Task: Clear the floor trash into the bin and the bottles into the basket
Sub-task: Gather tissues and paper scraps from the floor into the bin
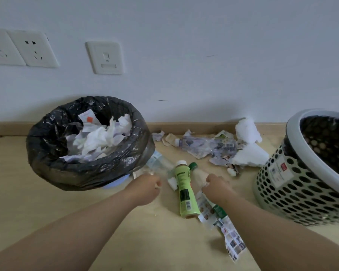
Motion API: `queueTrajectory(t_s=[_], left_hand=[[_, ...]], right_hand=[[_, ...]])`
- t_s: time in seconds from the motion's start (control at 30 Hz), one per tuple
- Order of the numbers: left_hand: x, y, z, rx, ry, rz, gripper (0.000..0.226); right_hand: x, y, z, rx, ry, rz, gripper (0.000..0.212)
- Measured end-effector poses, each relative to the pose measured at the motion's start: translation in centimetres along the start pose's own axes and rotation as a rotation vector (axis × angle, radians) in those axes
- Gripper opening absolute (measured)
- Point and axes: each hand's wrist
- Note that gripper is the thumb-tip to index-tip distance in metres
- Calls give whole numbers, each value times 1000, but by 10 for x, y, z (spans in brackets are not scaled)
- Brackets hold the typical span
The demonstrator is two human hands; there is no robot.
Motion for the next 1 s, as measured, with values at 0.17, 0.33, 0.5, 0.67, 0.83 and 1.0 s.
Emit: queueTrajectory(t_s=[0.17, 0.33, 0.5, 0.67, 0.83, 1.0], left_hand=[[7, 22, 30, -90, -26, -37, 32], [11, 55, 63, 30, 50, 26, 43], [7, 47, 94, 264, -83, 20, 56], [7, 32, 87, 354, -3, 65, 45], [13, 22, 80, 297, 107, 52, 31], [18, 22, 89, -5, -49, 9, 50]], right_hand=[[0, 24, 27, -94, -48, 115, 55], [7, 27, 40, 140, -149, 156, 75], [2, 17, 44, 247, -243, 181, 67], [-2, 16, 50, 235, -335, 226, 79], [1, 12, 58, 213, -205, 166, 86], [4, -1, 62, 200, -224, 97, 84]])
Point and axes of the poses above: each hand's wrist, its own x-axis towards the middle knuckle, its own z-axis out of the palm, y = z × x, and after that the axes turned 13 degrees about -x, right-handed
